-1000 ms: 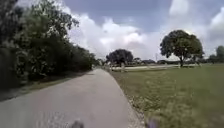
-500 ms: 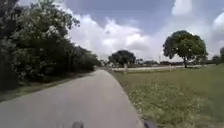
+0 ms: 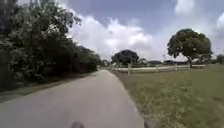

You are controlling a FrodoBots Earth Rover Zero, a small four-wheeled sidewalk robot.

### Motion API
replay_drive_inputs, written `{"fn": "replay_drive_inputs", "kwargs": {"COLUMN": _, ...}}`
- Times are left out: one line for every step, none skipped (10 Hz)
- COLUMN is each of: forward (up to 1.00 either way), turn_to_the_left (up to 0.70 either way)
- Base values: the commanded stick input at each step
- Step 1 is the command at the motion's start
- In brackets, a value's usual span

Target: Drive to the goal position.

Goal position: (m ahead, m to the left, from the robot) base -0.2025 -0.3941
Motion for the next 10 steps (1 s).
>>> {"fn": "replay_drive_inputs", "kwargs": {"forward": 0.85, "turn_to_the_left": 0.0}}
{"fn": "replay_drive_inputs", "kwargs": {"forward": 0.85, "turn_to_the_left": 0.0}}
{"fn": "replay_drive_inputs", "kwargs": {"forward": 0.85, "turn_to_the_left": 0.0}}
{"fn": "replay_drive_inputs", "kwargs": {"forward": 0.85, "turn_to_the_left": 0.0}}
{"fn": "replay_drive_inputs", "kwargs": {"forward": 0.85, "turn_to_the_left": 0.0}}
{"fn": "replay_drive_inputs", "kwargs": {"forward": 0.85, "turn_to_the_left": 0.0}}
{"fn": "replay_drive_inputs", "kwargs": {"forward": 0.85, "turn_to_the_left": 0.0}}
{"fn": "replay_drive_inputs", "kwargs": {"forward": 0.85, "turn_to_the_left": 0.0}}
{"fn": "replay_drive_inputs", "kwargs": {"forward": 0.85, "turn_to_the_left": 0.0}}
{"fn": "replay_drive_inputs", "kwargs": {"forward": 0.85, "turn_to_the_left": 0.0}}
